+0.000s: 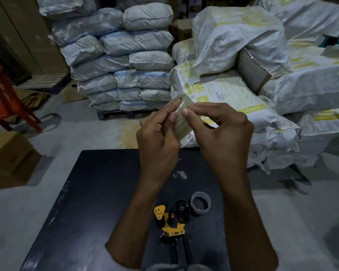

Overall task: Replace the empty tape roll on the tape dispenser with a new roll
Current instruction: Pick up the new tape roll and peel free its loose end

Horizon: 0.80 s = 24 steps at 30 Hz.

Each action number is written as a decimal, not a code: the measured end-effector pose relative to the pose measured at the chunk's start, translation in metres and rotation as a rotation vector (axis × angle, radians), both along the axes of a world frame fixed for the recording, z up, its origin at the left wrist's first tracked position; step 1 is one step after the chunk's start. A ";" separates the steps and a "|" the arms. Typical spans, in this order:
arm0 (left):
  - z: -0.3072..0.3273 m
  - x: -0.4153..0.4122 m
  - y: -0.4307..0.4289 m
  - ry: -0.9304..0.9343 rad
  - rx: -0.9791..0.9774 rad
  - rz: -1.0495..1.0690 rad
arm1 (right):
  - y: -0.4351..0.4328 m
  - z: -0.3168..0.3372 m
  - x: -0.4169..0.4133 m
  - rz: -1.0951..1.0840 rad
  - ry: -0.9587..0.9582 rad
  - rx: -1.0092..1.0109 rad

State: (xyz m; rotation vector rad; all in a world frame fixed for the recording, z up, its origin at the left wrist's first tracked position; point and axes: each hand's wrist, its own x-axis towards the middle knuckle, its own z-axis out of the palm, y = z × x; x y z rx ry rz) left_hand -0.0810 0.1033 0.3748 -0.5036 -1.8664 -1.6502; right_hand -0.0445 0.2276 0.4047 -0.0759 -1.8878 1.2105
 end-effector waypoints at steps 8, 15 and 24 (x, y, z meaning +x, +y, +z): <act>0.004 -0.003 0.012 0.286 -0.084 0.217 | 0.002 0.008 -0.001 0.218 -0.088 -0.325; 0.009 -0.005 0.011 0.399 -0.179 0.248 | 0.006 0.020 0.003 0.287 -0.089 -0.317; 0.017 0.008 0.014 0.291 0.042 0.122 | 0.008 0.013 -0.005 0.416 -0.015 -0.245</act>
